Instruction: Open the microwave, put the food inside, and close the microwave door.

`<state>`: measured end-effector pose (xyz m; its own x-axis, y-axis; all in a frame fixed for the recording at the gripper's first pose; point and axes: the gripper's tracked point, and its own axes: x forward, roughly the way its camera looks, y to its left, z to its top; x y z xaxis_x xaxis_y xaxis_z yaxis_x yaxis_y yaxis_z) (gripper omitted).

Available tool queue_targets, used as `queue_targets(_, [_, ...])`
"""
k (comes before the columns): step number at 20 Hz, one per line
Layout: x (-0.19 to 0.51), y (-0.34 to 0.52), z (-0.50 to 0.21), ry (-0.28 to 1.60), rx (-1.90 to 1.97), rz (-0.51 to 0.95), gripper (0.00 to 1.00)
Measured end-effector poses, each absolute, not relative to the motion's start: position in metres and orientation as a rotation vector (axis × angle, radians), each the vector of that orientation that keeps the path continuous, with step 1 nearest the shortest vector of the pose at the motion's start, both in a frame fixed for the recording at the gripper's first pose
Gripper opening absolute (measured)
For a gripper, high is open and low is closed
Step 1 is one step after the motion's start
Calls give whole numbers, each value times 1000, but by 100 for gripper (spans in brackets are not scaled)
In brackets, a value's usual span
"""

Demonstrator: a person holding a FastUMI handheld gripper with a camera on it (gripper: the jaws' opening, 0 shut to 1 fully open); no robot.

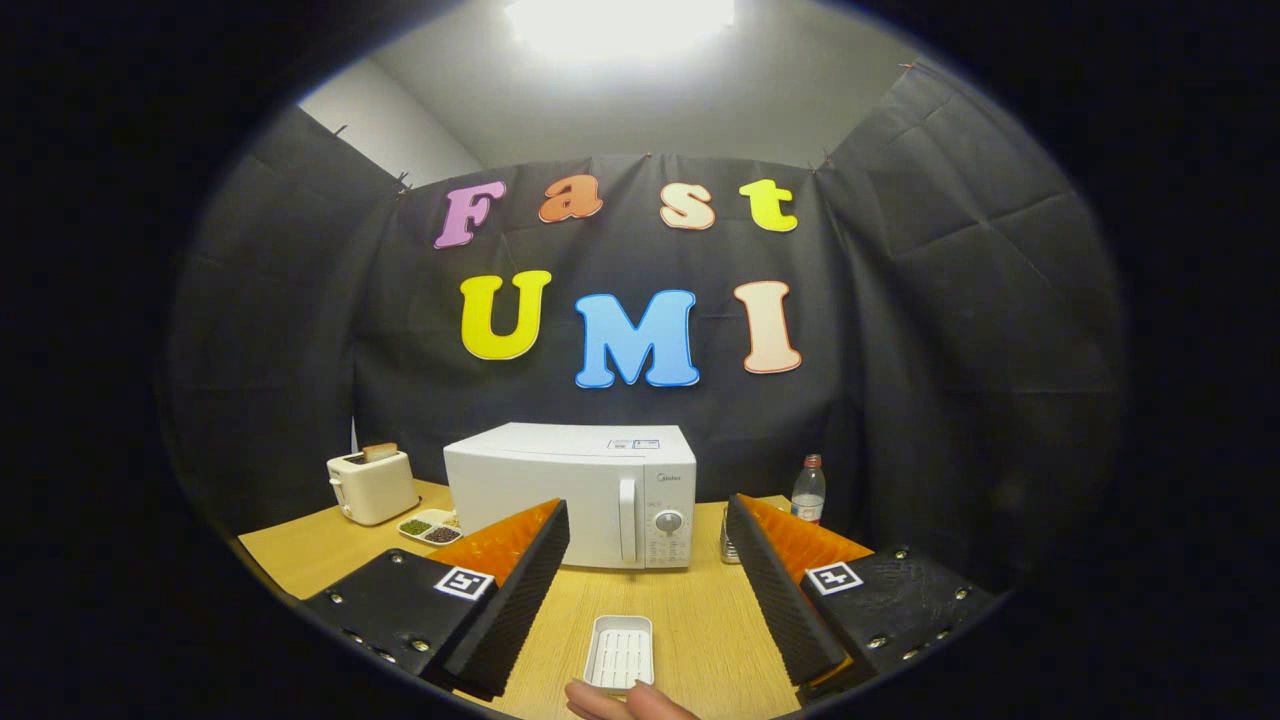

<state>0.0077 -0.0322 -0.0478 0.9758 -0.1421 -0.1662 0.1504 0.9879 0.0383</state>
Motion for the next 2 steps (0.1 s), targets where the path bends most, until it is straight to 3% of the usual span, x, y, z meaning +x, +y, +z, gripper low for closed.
queue_targets(2, [8,-26,-47,160,46,-134,98])
